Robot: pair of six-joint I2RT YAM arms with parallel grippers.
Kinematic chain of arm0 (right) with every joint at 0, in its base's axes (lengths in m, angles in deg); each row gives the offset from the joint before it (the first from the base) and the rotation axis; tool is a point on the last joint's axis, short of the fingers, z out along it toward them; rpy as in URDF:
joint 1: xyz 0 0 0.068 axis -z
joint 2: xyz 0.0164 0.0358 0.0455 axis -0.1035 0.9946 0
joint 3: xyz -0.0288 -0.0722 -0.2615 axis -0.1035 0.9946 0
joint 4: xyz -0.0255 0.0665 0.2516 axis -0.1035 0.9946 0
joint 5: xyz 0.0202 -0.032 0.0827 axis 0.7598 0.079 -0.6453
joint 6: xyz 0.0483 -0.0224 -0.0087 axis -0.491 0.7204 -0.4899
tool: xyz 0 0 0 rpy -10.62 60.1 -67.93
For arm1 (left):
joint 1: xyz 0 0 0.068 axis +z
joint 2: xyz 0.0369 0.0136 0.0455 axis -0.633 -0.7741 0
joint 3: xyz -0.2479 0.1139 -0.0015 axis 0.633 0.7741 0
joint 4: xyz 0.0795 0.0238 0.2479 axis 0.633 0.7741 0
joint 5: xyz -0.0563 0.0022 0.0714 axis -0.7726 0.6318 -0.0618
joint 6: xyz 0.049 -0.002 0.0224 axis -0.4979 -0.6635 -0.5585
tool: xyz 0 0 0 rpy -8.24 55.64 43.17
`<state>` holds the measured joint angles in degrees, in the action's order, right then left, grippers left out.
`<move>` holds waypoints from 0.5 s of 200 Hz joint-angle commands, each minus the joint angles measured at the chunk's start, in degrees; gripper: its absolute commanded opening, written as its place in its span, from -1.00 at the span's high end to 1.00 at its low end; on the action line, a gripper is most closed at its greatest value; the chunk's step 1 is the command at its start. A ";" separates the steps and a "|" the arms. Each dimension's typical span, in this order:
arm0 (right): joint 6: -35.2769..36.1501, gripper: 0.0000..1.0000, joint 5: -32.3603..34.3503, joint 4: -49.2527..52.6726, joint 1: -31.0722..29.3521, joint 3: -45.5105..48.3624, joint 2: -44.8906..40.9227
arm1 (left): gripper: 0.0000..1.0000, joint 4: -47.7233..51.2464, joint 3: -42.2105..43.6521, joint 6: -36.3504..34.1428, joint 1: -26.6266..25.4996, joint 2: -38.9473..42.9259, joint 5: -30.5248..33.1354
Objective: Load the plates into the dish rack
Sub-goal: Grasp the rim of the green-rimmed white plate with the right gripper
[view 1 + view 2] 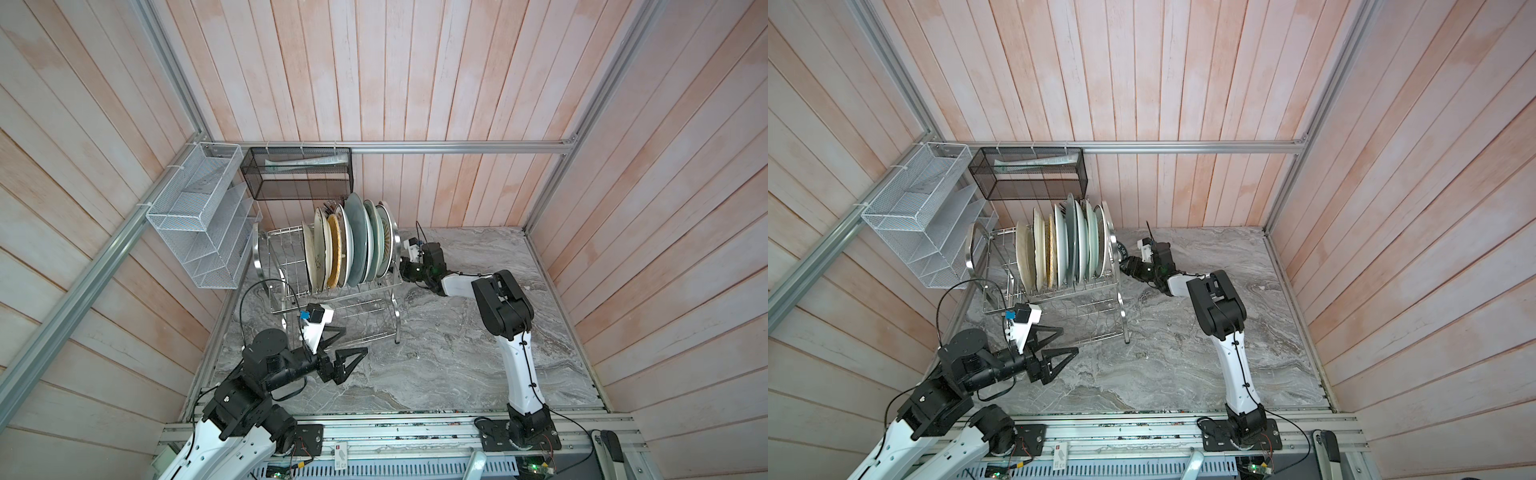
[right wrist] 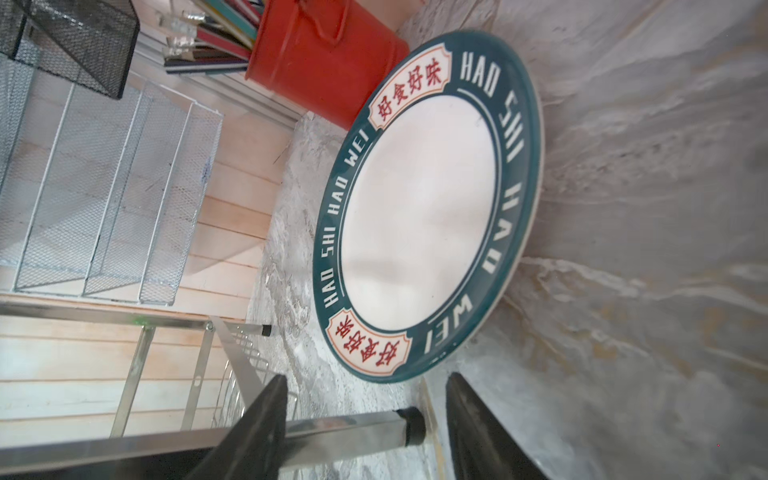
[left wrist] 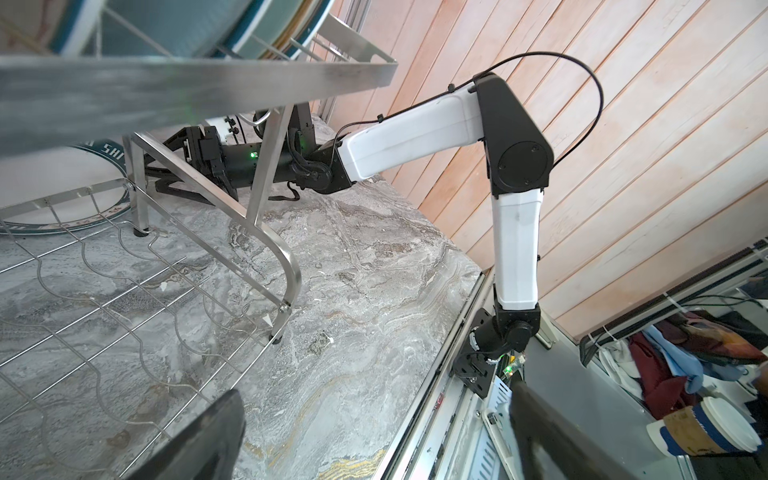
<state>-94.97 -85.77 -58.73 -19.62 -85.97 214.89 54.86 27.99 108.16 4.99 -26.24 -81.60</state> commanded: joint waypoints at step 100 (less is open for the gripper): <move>-9.56 -0.03 8.59 3.23 0.53 -7.23 6.99 | -1.00 -1.62 1.02 -0.90 0.18 0.98 -1.00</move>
<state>-101.46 -79.30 -55.80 -19.03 -90.96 219.31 54.77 28.04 108.18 4.99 -25.91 -81.71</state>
